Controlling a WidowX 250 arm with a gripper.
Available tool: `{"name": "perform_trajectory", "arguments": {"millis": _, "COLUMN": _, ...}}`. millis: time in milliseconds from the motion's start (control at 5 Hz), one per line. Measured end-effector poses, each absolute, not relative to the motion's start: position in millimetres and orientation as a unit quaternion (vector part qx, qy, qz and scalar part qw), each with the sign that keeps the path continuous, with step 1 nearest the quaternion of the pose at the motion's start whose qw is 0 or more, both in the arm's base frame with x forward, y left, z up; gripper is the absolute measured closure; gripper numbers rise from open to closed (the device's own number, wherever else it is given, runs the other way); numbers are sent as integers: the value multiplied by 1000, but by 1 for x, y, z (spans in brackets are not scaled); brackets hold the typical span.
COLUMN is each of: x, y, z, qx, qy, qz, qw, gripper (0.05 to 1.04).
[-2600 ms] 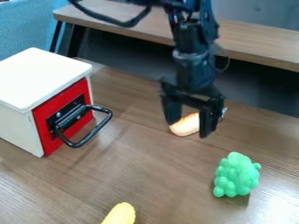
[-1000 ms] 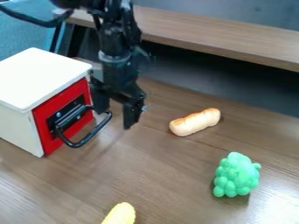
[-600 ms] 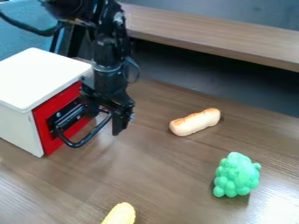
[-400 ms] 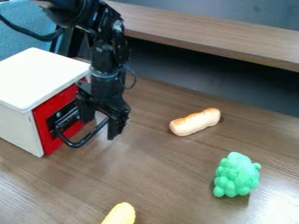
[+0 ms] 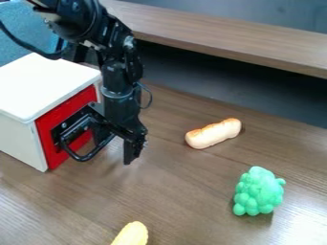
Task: Open the drawer
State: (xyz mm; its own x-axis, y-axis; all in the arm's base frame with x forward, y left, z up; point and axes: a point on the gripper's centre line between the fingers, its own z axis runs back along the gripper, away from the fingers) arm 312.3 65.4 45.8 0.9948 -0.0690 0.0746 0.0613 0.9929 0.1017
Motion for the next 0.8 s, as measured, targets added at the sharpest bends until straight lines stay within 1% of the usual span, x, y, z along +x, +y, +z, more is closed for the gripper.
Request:
{"name": "perform_trajectory", "arguments": {"millis": 200, "x": 315, "y": 52, "z": 41, "qx": -3, "qy": -61, "qz": -53, "qw": 997, "gripper": 85}}
{"name": "perform_trajectory", "arguments": {"millis": 400, "x": 317, "y": 30, "z": 41, "qx": -35, "qy": -72, "qz": -89, "qw": 993, "gripper": 85}}
{"name": "perform_trajectory", "arguments": {"millis": 600, "x": 319, "y": -1, "z": 40, "qx": -41, "qy": -70, "qz": -129, "qw": 988, "gripper": 85}}
{"name": "perform_trajectory", "arguments": {"millis": 800, "x": 319, "y": -21, "z": 47, "qx": -36, "qy": -75, "qz": -155, "qw": 984, "gripper": 85}}
